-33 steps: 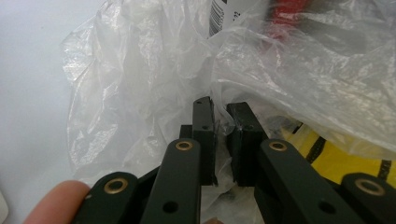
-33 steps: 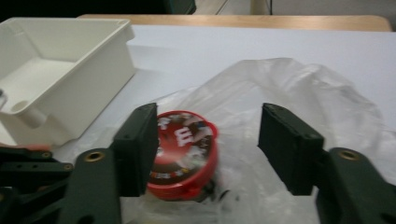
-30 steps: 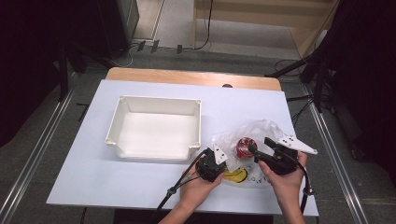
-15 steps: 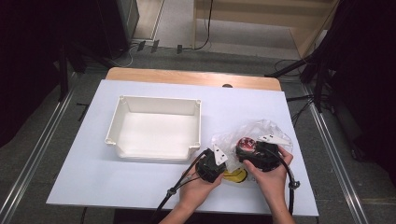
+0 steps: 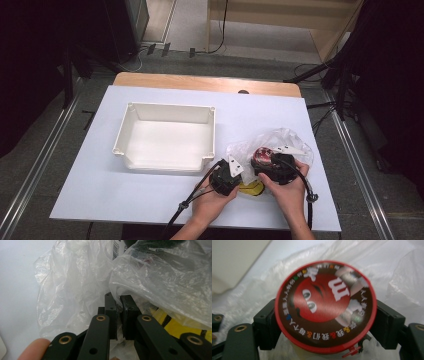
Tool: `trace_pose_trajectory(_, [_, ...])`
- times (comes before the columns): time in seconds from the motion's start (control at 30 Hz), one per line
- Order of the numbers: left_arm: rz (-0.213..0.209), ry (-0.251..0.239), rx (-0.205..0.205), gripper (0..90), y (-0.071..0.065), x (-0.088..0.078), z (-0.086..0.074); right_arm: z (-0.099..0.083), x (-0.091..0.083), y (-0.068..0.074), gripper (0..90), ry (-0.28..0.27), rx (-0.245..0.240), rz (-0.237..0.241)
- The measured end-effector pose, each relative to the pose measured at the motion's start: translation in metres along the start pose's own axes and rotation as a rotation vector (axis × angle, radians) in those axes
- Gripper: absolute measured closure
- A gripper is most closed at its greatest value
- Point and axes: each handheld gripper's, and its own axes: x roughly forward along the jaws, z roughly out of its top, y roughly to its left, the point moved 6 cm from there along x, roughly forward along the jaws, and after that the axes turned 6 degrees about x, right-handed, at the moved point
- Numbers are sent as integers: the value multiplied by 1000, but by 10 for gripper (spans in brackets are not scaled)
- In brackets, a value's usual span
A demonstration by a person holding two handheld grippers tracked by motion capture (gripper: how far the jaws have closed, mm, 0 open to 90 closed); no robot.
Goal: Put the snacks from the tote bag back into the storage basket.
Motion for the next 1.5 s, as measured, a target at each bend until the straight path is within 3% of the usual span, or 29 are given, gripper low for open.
trace_pose_trajectory(0.1, [0, -1, -1, 858, 0, 0, 0, -2, 0, 0, 231, -15, 0, -7])
trace_pose_trajectory(0.2, [0, -2, -2, 858, 0, 0, 0, 1, -5, 0, 256, -48, -19, -44])
trace_pose_trajectory(0.33, [0, -1, -2, 859, 0, 0, 0, 2, -7, -2, 258, -44, 5, -13])
trace_pose_trajectory(0.7, [-4, -2, -4, 856, 1, 0, 0, 13, -24, 2, 258, -107, -22, -8])
trace_pose_trajectory(0.83, [-18, -29, -11, 835, 1, -3, 1, 17, -31, 1, 258, -127, -21, -5])
trace_pose_trajectory(0.93, [-43, -54, -38, 753, 2, -6, 2, 21, -37, 2, 258, -141, -27, 1])
trace_pose_trajectory(1.03, [-65, -116, -63, 649, 4, -15, 4, 23, -40, 3, 258, -144, -36, 6])
trace_pose_trajectory(1.23, [-114, -183, -58, 511, 6, -32, 4, 23, -41, 4, 258, -142, -51, 11])
trace_pose_trajectory(1.5, [-96, -201, -84, 307, 13, -53, -3, 24, -43, 5, 258, -145, -57, 18])
